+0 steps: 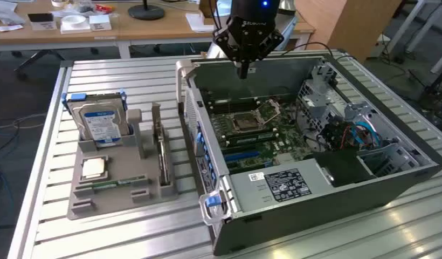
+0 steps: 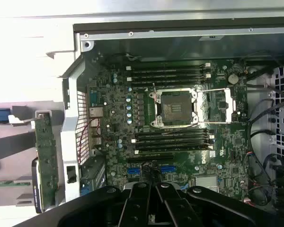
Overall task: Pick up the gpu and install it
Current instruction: 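Reach for the gpu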
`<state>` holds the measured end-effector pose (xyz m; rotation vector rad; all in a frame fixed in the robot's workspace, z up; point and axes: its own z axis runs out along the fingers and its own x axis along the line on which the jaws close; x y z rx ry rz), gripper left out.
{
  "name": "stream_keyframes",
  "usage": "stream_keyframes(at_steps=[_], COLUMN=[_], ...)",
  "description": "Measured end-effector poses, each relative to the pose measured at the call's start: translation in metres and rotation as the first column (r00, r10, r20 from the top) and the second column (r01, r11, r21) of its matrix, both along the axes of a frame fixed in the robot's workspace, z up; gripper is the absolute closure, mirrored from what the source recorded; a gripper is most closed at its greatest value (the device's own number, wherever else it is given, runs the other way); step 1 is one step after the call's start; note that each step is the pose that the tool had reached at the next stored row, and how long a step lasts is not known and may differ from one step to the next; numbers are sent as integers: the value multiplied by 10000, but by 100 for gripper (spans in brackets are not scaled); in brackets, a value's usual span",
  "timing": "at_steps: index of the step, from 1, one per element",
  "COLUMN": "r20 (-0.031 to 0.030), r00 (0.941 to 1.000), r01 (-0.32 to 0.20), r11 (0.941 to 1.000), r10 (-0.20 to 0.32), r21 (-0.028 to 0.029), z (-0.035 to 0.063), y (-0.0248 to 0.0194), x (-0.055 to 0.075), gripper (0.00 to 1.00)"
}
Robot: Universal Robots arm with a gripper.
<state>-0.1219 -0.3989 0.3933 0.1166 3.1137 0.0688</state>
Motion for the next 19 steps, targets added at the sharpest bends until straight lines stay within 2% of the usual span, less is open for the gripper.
stream_keyframes(at_steps=[12,19], r20=[1,0], r00=[10000,10000], r01=[-1,1], r11=[10000,10000], r10=[1,-1], r21=[1,0], z=[0,-8], y=[0,0], x=[-1,-81], gripper=[90,90])
